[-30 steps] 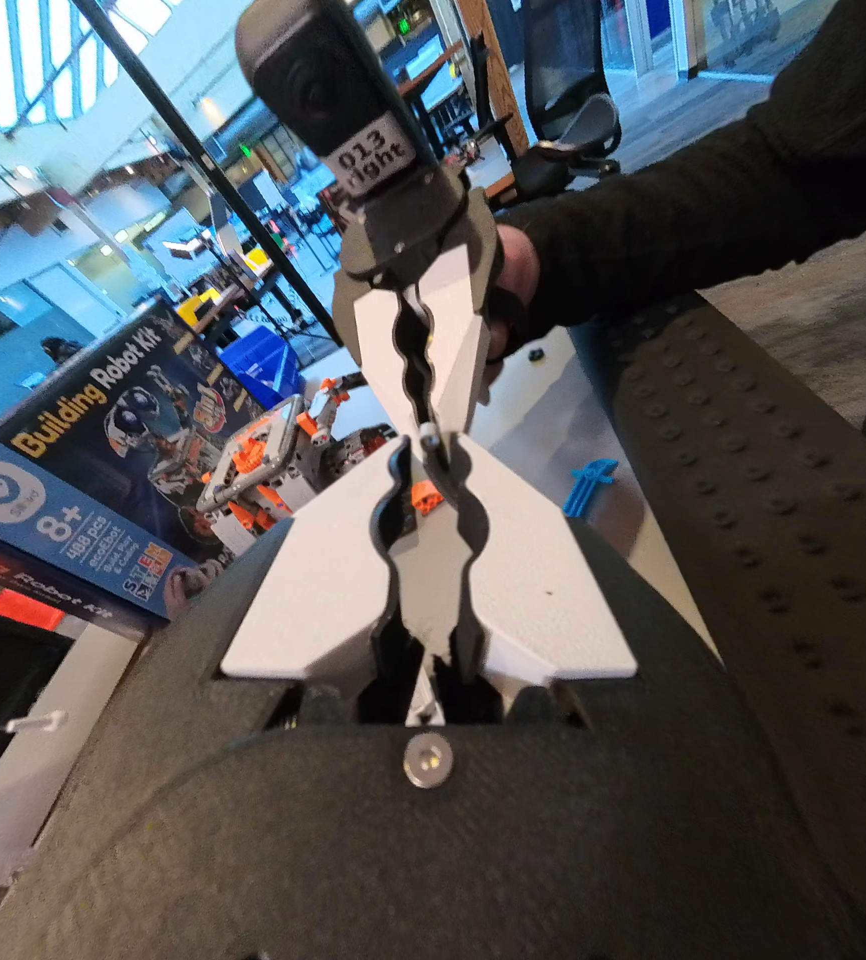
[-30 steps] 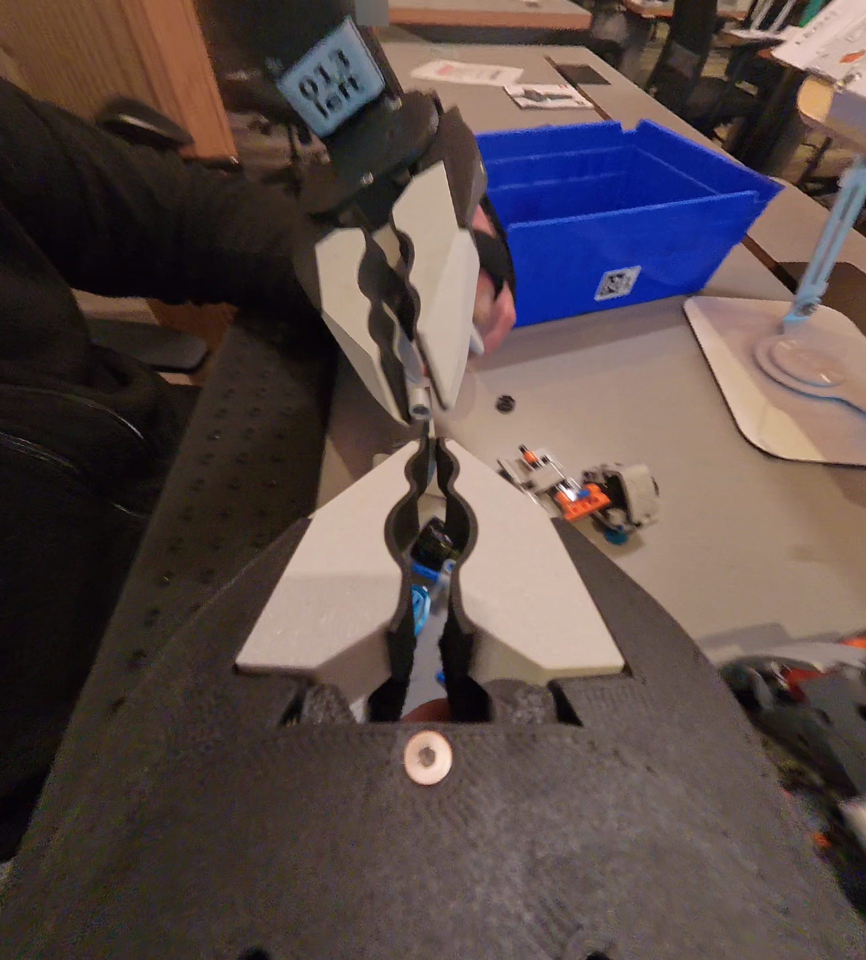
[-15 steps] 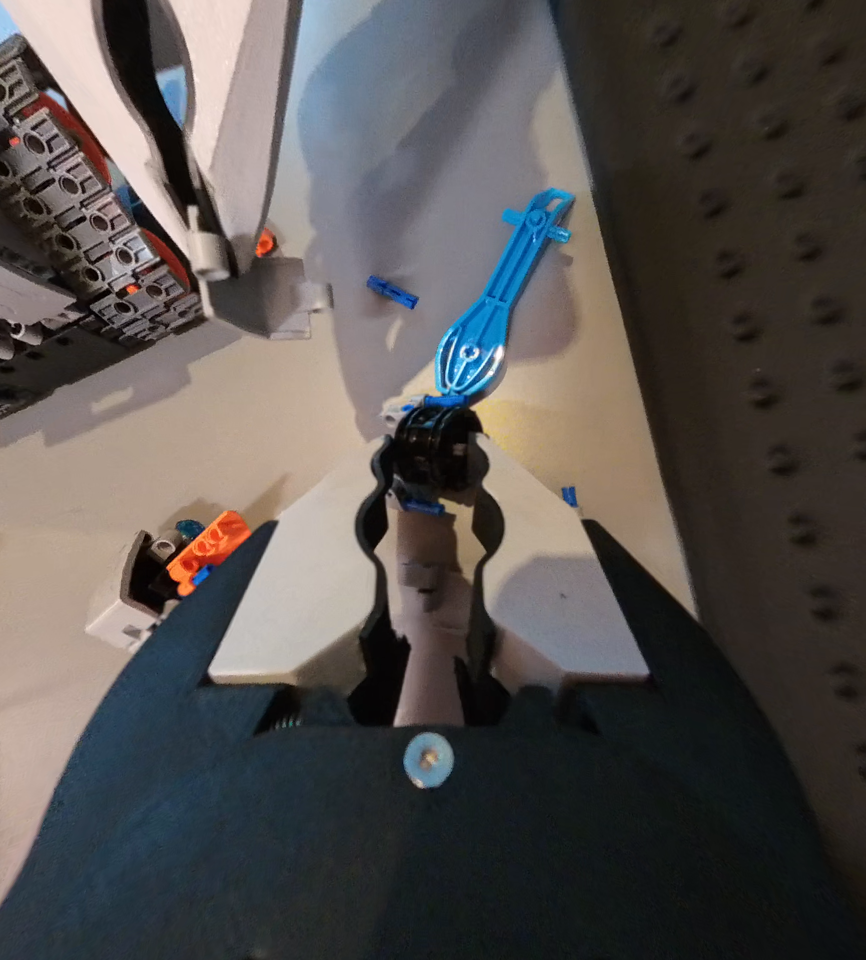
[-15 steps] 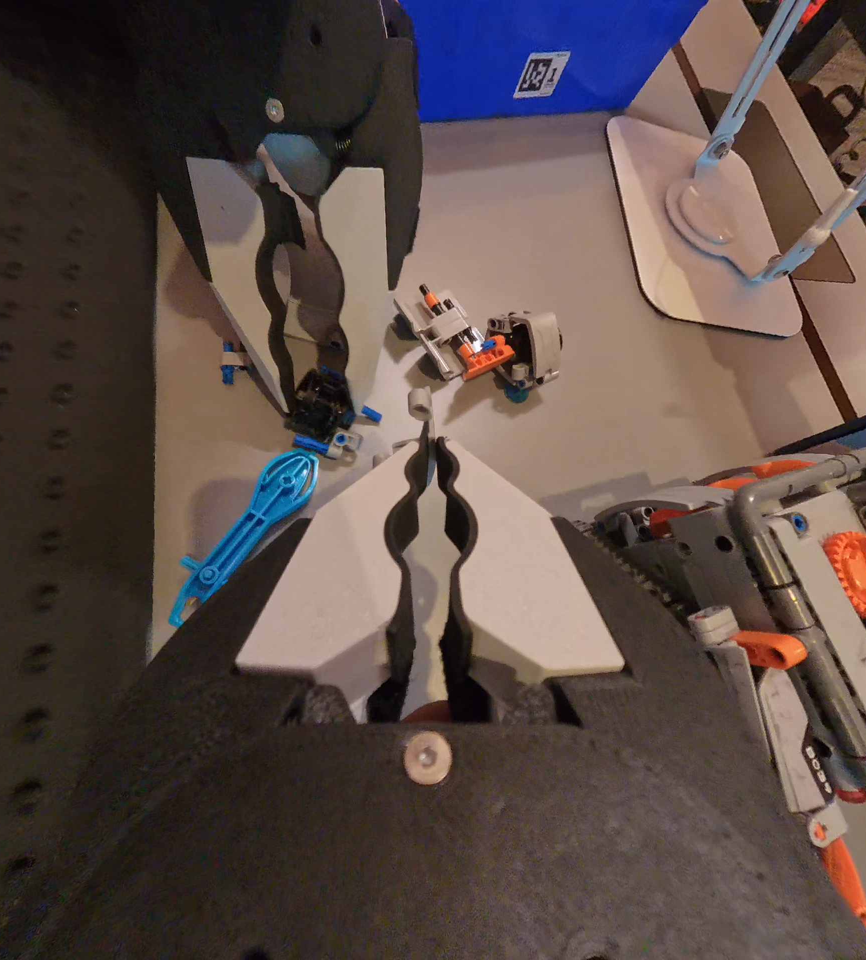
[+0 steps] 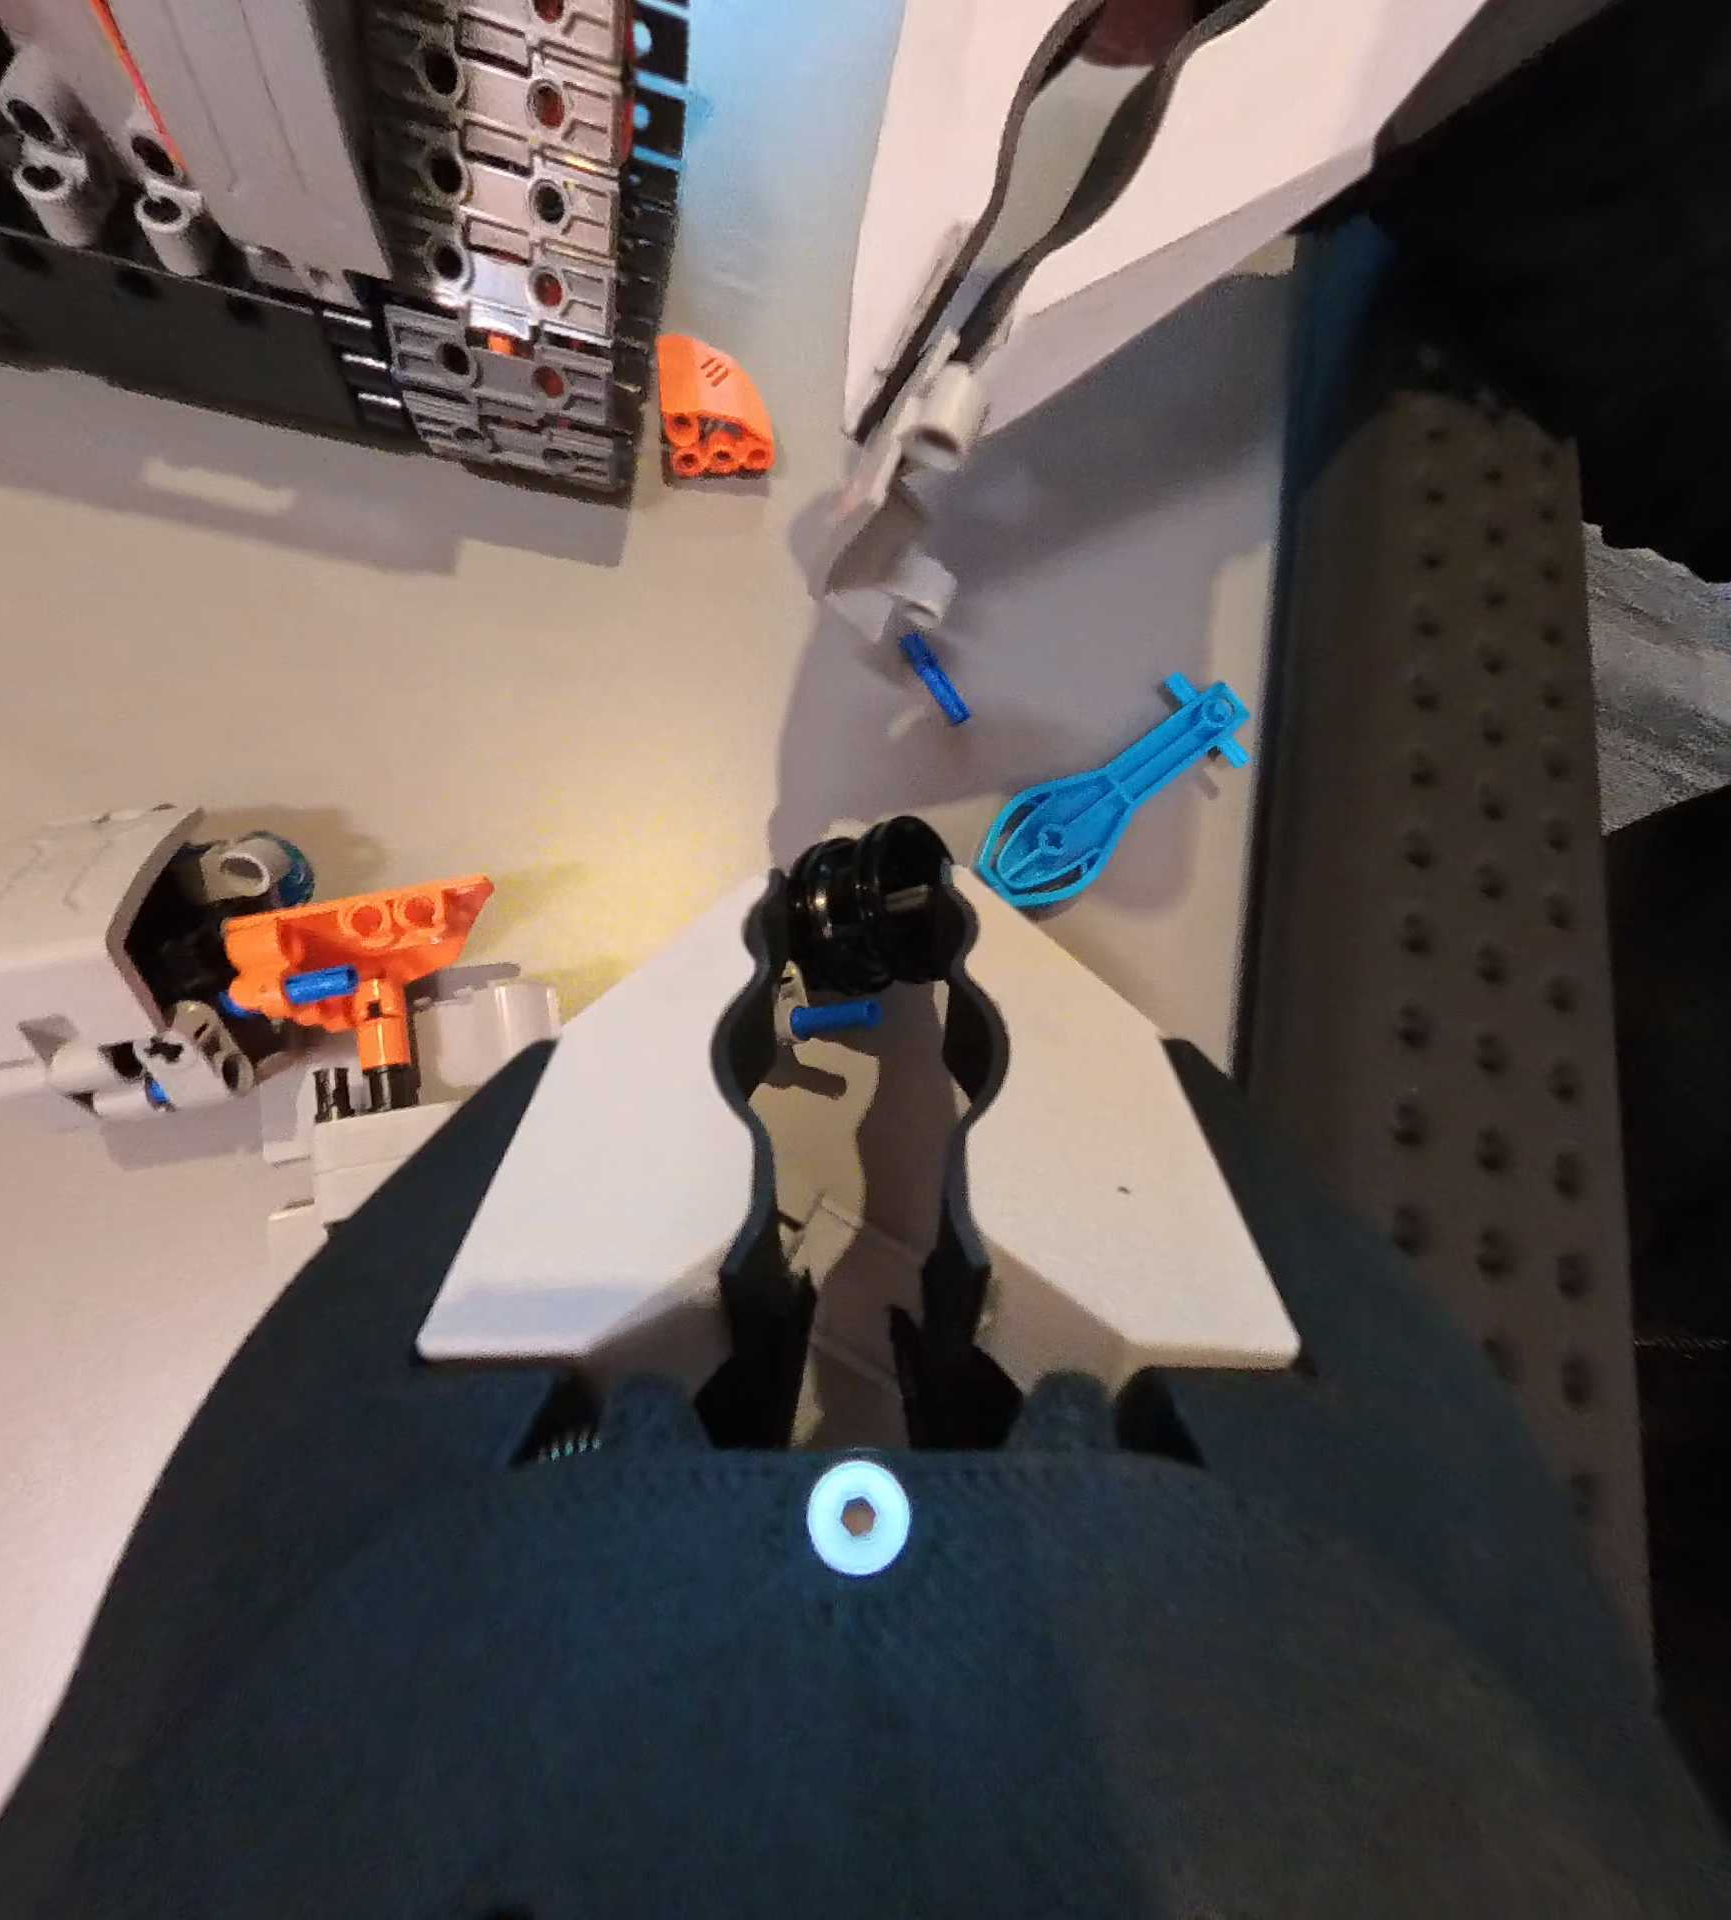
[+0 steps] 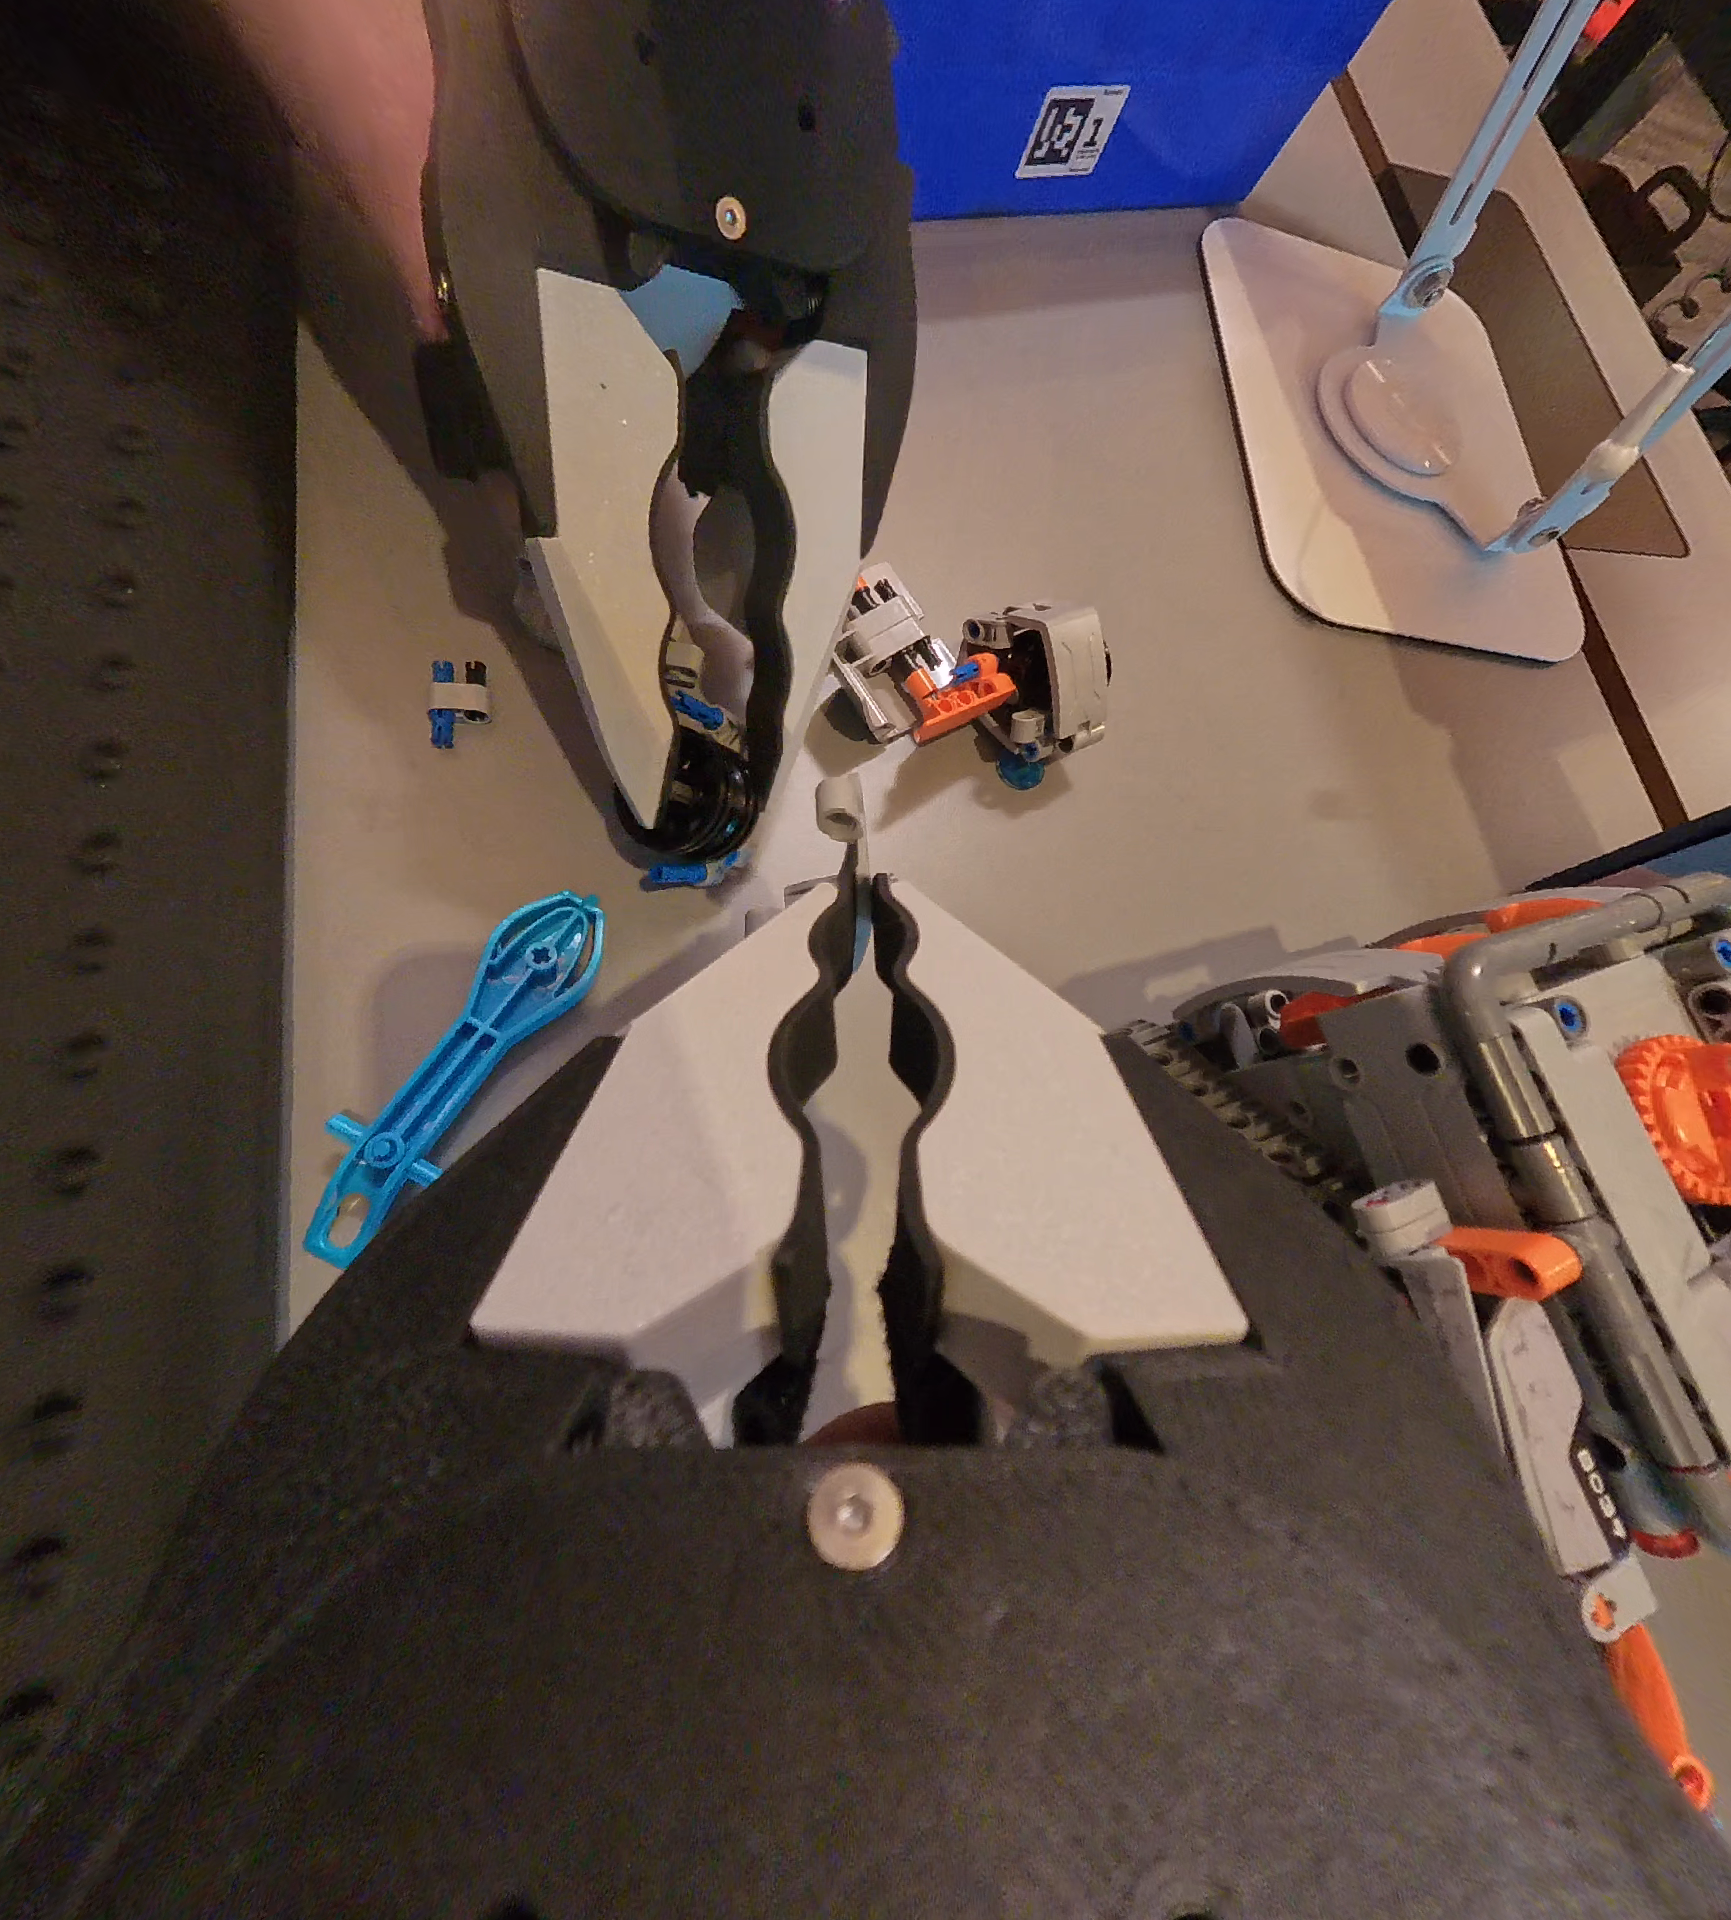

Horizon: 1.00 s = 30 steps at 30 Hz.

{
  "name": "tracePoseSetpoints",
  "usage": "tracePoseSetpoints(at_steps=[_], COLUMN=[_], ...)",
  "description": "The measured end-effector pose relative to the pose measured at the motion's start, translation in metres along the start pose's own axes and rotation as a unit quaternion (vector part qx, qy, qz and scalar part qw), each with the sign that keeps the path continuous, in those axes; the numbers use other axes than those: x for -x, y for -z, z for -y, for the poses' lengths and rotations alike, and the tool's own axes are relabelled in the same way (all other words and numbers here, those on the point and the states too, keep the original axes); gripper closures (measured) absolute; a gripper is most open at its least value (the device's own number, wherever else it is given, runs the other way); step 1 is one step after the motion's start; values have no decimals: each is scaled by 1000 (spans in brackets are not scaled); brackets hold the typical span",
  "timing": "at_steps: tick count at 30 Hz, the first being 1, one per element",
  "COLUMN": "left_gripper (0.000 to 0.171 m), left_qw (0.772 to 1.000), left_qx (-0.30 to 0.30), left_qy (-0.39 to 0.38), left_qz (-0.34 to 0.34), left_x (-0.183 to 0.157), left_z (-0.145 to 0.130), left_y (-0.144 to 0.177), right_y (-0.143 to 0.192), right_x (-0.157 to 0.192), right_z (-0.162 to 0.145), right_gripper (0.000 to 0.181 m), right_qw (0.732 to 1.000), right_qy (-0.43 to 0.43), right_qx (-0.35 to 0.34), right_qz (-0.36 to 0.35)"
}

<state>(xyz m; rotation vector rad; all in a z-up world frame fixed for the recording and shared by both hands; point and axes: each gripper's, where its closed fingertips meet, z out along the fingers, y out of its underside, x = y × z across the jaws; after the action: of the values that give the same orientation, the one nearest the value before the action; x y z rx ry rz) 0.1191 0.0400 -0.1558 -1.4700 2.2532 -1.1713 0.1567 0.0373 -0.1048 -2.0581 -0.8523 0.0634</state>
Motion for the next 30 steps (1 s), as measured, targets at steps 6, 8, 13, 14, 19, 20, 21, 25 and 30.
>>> tracePoseSetpoints(at_steps=[6,8,13,14,19,20,21,25,30], left_gripper=[122,119,117,118,113,117,126,134,138], left_qw=[997,994,983,981,962,961,960,962,983], left_qx=[20,41,65,73,179,186,187,179,36], left_qy=[-67,-99,-169,-179,-204,-206,-207,-207,-164], left_qz=[19,2,31,17,-2,-13,-19,1,75], left_x=[-9,-19,-9,-12,-1,-2,-3,1,16], left_z=[-9,-17,-10,-9,-27,-29,-30,-29,11], left_y=[10,14,26,25,10,6,2,-4,9], right_y=[1,1,-1,-2,-2,-2,-2,-2,1], right_x=[0,1,3,4,5,5,5,7,0], right_z=[-1,-1,-2,-3,-2,-2,-2,-1,4], right_gripper=[181,181,181,181,181,181,181,181,181], right_qw=[1000,1000,1000,1000,1000,1000,1000,1000,1000], right_qy=[6,9,16,18,21,21,21,21,-3], right_qx=[4,5,12,15,12,11,10,9,-5], right_qz=[-3,-4,-1,-1,1,2,2,4,-9])
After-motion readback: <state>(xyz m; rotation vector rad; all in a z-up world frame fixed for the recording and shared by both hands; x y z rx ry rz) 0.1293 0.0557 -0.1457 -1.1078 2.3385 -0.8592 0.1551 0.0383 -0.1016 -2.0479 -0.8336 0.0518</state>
